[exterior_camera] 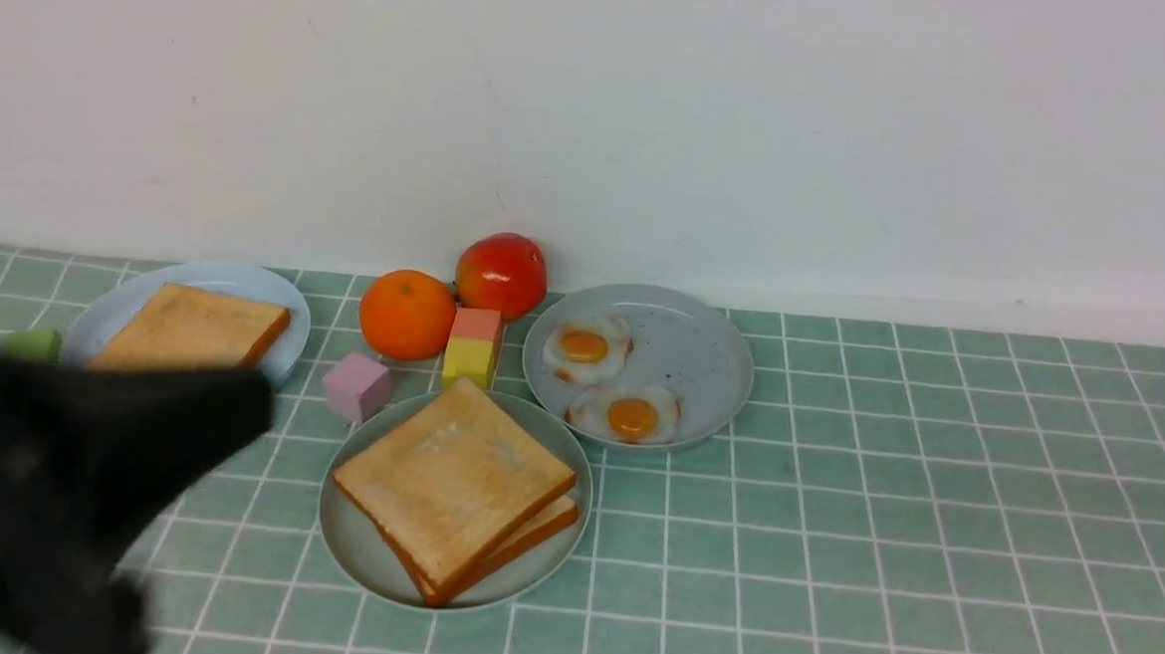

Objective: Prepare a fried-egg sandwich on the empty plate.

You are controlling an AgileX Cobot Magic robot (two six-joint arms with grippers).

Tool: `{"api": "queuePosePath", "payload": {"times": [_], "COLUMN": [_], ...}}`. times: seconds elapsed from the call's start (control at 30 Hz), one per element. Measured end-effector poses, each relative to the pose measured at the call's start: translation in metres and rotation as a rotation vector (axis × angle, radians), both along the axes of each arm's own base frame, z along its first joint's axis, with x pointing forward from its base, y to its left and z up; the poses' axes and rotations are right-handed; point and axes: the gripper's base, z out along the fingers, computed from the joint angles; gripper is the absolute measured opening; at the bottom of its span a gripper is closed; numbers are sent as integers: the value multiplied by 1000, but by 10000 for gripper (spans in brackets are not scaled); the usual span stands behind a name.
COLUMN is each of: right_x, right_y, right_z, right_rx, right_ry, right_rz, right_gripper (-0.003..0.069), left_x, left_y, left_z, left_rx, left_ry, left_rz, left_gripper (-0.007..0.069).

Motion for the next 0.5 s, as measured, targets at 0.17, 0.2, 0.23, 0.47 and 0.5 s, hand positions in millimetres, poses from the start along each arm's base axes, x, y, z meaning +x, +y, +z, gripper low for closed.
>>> {"api": "queuePosePath", "payload": {"times": [0.17, 0.2, 0.23, 0.47, 0.5], "right_x": [-24, -24, -29, -26, -21], "right_y": [-11, -11, -14, -13, -12], "right_z": [-31, -32, -41, -66, -72], "right_rx": [88, 99, 147, 295, 313], "right_ry": [-43, -48, -67, -112, -127], "right_rz": [-49, -53, -74, -139, -149], "right_gripper": [-10, -11, -13, -13, -12], "left_x": [-24, -24, -29, -34, -34], "left_y": [19, 19, 24, 28, 28], "left_z": [-63, -62, -76, -103, -109], "left_rx": [-113, -119, -158, -187, -172], "left_ry": [-128, -135, -162, -157, -138], "left_rz": [6, 6, 10, 19, 18], "left_gripper": [-13, -13, -13, -13, -13]}}
